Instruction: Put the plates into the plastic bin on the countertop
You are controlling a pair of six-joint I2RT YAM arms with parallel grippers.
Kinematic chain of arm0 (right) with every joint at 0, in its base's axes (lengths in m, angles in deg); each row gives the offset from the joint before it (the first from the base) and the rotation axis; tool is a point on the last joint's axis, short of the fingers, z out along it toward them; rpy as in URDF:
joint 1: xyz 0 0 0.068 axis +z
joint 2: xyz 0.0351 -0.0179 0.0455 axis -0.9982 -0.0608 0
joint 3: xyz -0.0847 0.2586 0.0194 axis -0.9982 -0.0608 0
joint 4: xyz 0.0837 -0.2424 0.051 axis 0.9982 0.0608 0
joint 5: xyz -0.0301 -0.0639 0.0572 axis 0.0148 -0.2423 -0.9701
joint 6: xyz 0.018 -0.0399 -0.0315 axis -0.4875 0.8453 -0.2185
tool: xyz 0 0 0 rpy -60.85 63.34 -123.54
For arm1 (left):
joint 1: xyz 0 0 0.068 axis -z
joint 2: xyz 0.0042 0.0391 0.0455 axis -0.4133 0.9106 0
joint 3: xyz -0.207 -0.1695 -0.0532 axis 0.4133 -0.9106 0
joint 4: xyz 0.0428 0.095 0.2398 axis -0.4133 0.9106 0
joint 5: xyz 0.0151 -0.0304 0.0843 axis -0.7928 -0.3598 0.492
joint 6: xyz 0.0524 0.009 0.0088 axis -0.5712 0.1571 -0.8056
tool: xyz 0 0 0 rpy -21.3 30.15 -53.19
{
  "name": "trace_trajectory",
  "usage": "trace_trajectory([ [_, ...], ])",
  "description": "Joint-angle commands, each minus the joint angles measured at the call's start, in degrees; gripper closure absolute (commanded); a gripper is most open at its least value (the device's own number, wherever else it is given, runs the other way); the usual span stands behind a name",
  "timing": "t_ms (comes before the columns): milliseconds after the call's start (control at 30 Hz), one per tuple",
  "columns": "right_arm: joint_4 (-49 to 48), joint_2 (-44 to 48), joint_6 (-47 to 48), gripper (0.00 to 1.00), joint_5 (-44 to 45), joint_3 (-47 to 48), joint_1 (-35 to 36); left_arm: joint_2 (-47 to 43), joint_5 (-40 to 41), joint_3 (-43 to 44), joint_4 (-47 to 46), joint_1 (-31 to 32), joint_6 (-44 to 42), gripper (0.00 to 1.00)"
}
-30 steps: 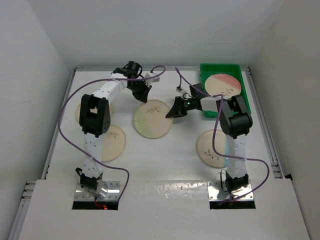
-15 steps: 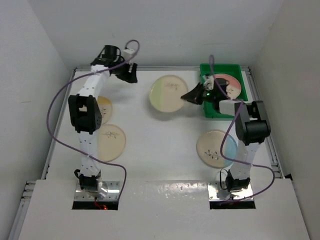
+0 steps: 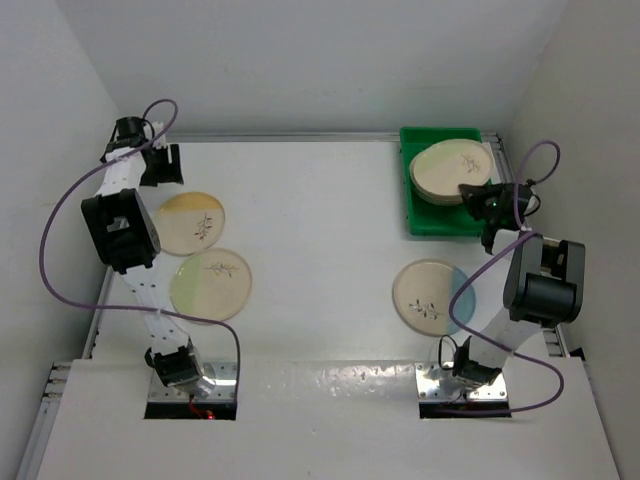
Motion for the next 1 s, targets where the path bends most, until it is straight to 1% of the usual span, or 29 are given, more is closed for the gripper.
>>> trace_trajectory([
  [0,-2.2,0.4,-1.4,1.00,3.1,3.8,-0.2,-3.8,3.5,-3.2,-0.2,-2.0,-0.5,0.25],
  [67,-0.9,-1.9,0.3,1.00,2.5,6.6,-0.1,-3.1,4.0,-4.9,-0.2,-3.8,-0.5,0.24],
  [167,0.6,-4.4,0.3,1.00,2.3,8.3,-0.2,-1.7,4.0,-6.3,-0.2,-5.7,-1.0,0.24],
  [200,1.6,-5.2,0.8,0.97,2.4,8.9,-0.1,-1.7,4.0,-7.1,-0.2,-5.7,-1.0,0.24],
  [233,2.4,-5.8,0.9,0.93,2.4,10.7,-0.1,-1.7,3.5,-7.1,-0.2,-6.3,-1.0,0.22],
  [267,5.9,-6.8,1.6,0.83,2.1,11.3,-0.2,-1.2,3.5,-7.7,-0.2,-7.0,-1.5,0.22],
  [333,10.6,-8.1,3.6,0.71,1.7,14.0,0.0,-1.2,2.3,-8.3,-0.2,-7.5,-1.5,0.22],
  [367,12.5,-9.0,5.0,0.59,1.7,15.7,0.0,-1.2,2.3,-8.8,-0.2,-7.5,-1.5,0.22],
  [400,18.9,-9.2,7.0,0.55,2.3,17.3,0.1,-1.2,2.3,-9.3,-0.2,-8.0,-2.1,0.22],
  [467,23.8,-9.3,9.7,0.49,3.8,18.7,0.5,-1.2,1.7,-10.0,-0.2,-8.0,-2.7,0.22],
  [500,30.3,-9.1,11.5,0.49,5.0,20.6,0.9,-1.2,1.7,-10.0,-0.2,-8.0,-2.7,0.22],
  [533,32.2,-8.9,12.6,0.47,8.4,21.1,1.3,-1.2,1.7,-10.0,-0.2,-8.0,-3.2,0.22],
  [667,42.1,-8.3,19.2,0.46,13.5,24.7,2.2,-0.6,1.7,-10.5,-0.2,-8.0,-3.7,0.22],
  [733,44.4,-7.3,22.3,0.46,13.8,25.6,2.5,-0.6,1.1,-10.5,0.3,-8.0,-4.3,0.22],
  [800,44.8,-5.4,24.8,0.46,14.7,25.9,3.4,-0.6,0.5,-11.1,0.9,-8.0,-5.6,0.26],
  [833,44.6,-5.0,26.8,0.46,15.2,25.8,3.7,-0.6,0.5,-11.1,1.4,-8.0,-5.6,0.26],
  [967,44.4,-1.4,32.5,0.45,16.2,25.6,7.9,2.3,0.5,-11.1,4.1,-8.0,-6.3,0.33],
])
